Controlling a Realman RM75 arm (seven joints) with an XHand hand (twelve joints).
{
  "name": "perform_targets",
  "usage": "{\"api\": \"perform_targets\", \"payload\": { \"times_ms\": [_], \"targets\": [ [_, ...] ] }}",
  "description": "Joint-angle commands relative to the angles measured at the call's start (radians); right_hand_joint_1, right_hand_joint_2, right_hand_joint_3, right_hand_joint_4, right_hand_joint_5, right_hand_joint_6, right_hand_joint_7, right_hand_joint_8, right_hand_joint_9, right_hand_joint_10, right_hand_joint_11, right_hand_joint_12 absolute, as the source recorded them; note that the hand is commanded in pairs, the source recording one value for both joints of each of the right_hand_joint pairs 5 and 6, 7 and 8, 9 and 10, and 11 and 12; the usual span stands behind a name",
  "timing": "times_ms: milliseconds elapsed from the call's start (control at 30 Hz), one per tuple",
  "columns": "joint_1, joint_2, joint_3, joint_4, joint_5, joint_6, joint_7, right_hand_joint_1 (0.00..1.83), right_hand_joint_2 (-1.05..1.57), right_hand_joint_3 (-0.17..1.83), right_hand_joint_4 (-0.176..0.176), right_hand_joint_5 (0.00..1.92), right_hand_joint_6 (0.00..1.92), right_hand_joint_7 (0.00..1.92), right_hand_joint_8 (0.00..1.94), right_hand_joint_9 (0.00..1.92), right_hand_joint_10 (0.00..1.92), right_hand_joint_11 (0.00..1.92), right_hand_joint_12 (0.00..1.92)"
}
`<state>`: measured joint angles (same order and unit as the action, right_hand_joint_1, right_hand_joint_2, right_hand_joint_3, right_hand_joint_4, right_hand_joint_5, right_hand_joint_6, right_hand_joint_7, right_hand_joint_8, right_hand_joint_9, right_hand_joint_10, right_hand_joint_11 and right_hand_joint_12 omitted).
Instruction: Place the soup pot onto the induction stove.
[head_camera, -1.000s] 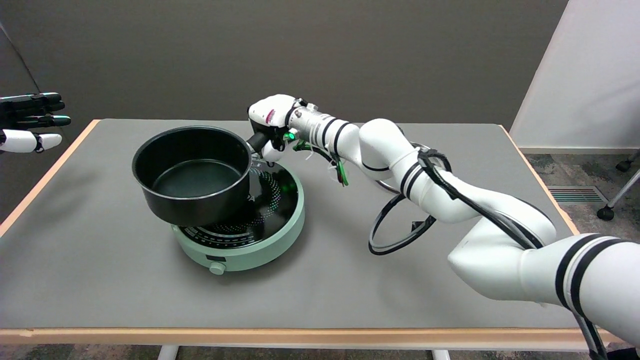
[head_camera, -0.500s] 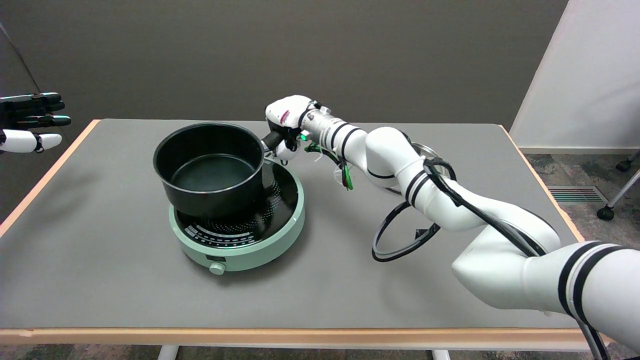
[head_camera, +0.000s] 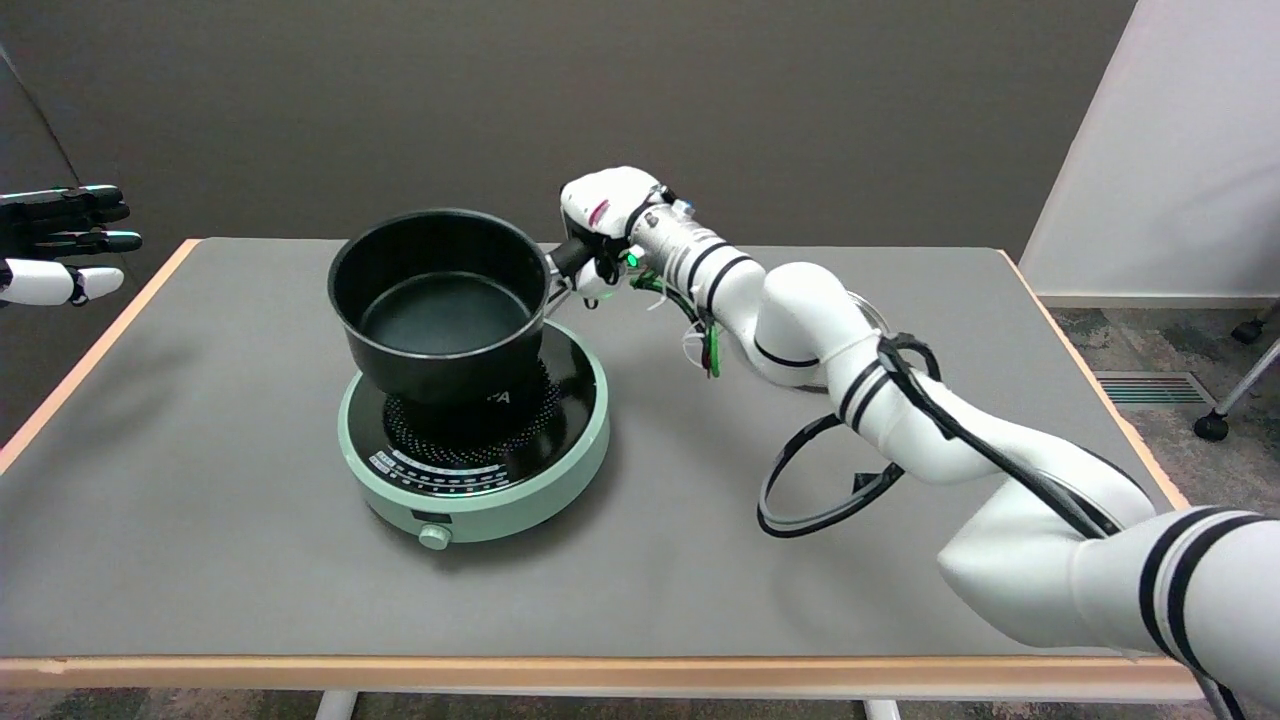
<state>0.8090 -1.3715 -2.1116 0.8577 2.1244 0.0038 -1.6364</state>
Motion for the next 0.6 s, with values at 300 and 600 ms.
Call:
{"api": "perform_targets", "payload": {
  "times_ms": [300, 600],
  "targets": [
    [-0.189, 0.208, -0.082, 0.485, 0.345, 0.17, -0.216, 1.21, 0.77, 1.24, -0.097, 1.76, 1.76, 1.76, 1.76, 1.76, 1.76, 1.76, 1.76],
    [-0.206, 0.209, -0.093, 0.479, 0.422, 0.17, -0.228, 1.22, 0.77, 1.24, -0.098, 1.76, 1.76, 1.76, 1.76, 1.76, 1.76, 1.76, 1.76]
  ]
}}
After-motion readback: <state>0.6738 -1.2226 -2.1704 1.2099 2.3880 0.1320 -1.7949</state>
